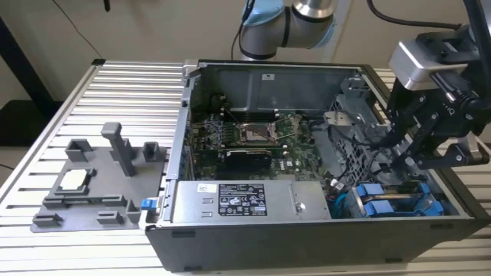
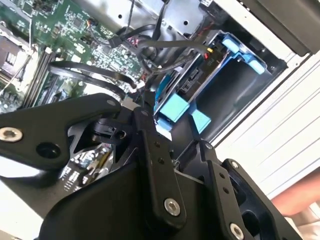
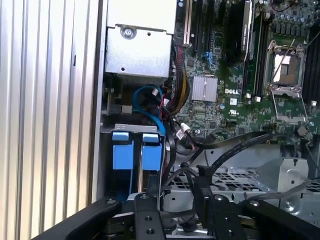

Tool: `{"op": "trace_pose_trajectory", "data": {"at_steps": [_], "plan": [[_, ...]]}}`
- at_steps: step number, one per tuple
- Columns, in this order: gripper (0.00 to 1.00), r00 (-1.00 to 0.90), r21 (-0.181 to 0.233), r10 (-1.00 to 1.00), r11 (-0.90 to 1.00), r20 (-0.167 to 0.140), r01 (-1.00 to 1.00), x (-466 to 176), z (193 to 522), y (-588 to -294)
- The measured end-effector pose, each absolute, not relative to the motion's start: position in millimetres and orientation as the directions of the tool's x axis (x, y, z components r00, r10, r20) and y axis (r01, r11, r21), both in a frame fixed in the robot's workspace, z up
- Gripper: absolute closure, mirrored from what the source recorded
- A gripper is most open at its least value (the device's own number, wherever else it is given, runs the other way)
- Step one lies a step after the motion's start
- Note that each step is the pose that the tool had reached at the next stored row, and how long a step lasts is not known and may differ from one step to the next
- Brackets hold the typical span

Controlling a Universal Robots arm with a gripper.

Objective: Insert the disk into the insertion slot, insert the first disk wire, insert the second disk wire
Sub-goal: 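Insert the second disk wire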

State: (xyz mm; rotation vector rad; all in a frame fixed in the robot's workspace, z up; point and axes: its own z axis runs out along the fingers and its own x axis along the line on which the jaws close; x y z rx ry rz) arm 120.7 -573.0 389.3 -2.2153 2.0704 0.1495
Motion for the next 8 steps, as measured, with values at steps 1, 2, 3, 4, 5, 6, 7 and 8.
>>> {"op": "trace_pose_trajectory", "data": {"at_steps": [1, 2, 3, 4, 5, 6, 7, 8], "plan": [[0.58, 0.068, -0.01, -0.987, -0.067, -0.144, -0.998, 119, 389, -570], [0.58, 0.068, -0.01, -0.987, -0.067, -0.144, -0.998, 117, 389, -567], [0.58, 0.068, -0.01, -0.987, -0.067, -0.144, -0.998, 115, 389, -564], [0.58, 0.068, -0.01, -0.987, -0.067, -0.144, -0.998, 113, 389, -560], [0.58, 0.068, -0.01, -0.987, -0.067, -0.144, -0.998, 111, 389, -557], [0.58, 0.068, -0.01, -0.987, -0.067, -0.143, -0.998, 109, 389, -553], [0.58, 0.068, -0.012, -0.988, -0.067, -0.142, -0.998, 106, 389, -550], [0.58, 0.068, -0.014, -0.988, -0.067, -0.139, -0.998, 104, 389, -547]]}}
